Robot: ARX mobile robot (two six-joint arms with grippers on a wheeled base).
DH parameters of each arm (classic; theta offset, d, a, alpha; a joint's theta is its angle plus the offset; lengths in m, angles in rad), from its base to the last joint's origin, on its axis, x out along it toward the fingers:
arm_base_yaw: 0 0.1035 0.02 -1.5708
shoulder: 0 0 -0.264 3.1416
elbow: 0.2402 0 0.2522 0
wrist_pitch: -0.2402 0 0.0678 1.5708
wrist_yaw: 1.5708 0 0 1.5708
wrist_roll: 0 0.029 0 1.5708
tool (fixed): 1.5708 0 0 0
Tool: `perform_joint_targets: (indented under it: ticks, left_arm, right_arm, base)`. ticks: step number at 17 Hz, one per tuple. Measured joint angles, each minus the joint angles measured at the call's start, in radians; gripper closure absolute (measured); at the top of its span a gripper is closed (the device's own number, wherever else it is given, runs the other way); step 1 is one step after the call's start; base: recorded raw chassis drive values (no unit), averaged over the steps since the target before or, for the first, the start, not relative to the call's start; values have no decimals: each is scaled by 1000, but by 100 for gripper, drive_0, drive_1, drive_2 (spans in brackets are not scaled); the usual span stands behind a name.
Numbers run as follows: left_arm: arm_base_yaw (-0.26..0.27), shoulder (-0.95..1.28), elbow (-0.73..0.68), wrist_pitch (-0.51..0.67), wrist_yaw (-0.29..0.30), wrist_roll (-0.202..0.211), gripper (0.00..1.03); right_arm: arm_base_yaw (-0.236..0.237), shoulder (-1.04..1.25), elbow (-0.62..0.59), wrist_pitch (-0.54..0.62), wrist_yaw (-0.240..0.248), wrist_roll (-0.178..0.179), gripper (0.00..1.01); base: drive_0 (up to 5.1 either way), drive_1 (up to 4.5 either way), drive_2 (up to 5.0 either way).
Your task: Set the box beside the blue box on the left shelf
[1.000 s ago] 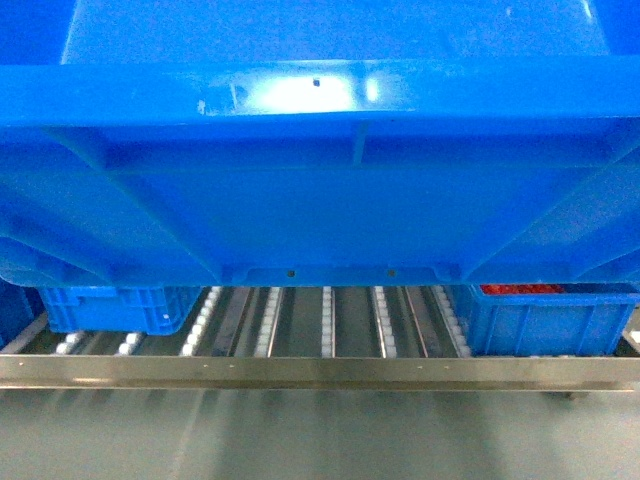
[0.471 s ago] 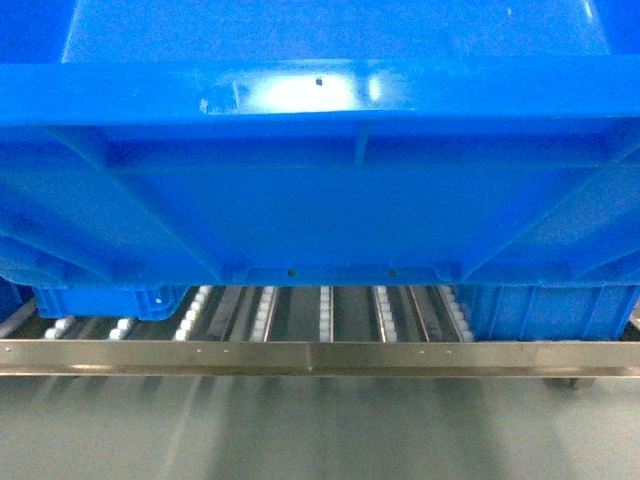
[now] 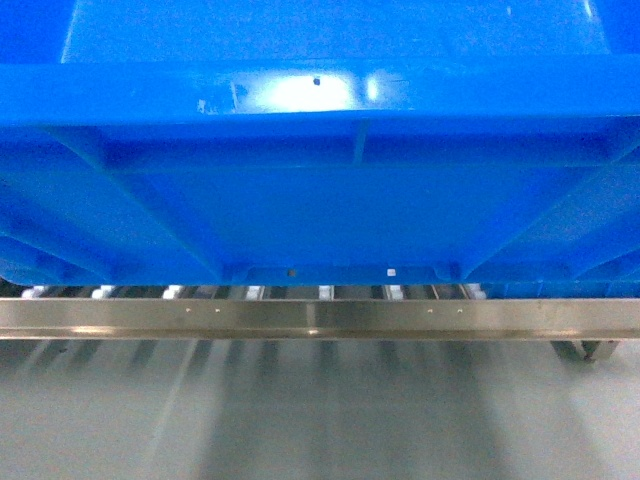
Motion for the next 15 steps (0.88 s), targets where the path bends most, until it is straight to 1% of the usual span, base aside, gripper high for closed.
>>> perform_joint_targets:
  ticks: [15]
  left_arm:
    - [0,2,0,-11,1,-3,92]
  right_arm:
    - [0,1,0,-10,0,0,88]
  base:
    - [0,0,0]
